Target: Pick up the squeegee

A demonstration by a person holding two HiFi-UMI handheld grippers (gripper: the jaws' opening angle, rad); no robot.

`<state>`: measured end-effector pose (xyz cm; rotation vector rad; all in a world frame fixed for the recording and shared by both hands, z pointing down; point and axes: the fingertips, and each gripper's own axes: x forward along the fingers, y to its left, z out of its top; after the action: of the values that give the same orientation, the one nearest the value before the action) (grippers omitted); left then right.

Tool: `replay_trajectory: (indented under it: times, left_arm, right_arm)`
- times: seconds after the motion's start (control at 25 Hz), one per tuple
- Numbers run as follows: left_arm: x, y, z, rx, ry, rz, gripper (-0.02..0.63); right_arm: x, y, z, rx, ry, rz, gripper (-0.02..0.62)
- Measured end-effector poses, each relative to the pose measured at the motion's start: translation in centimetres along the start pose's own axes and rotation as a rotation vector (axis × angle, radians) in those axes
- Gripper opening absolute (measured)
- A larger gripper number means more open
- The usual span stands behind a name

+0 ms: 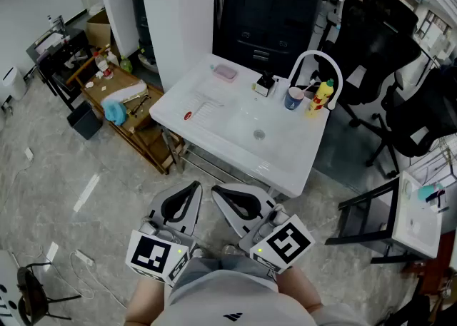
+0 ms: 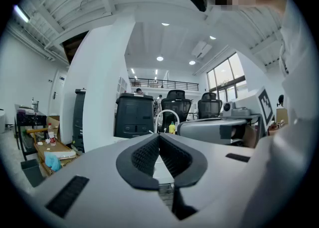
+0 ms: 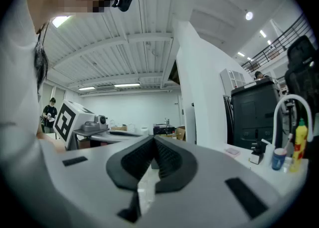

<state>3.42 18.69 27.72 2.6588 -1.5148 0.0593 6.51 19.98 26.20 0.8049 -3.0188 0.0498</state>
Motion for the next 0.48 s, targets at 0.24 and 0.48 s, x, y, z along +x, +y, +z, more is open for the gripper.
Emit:
replay_trajectory:
  times: [0.24,0.48]
  left_arm:
    - [0.11,-0.25,0.02,0.003,-0.008,-0.011,0.012]
    - [-0.59,0.16,0.19,0.002,-0.008,-0.009,0.012]
  right_arm:
    - [-0.16,0.02,-0.22,-0.005,0.005,-0.005,0.008]
    - [0.33,0.69,0.01,-0.006,0.008,-0.001,0.008]
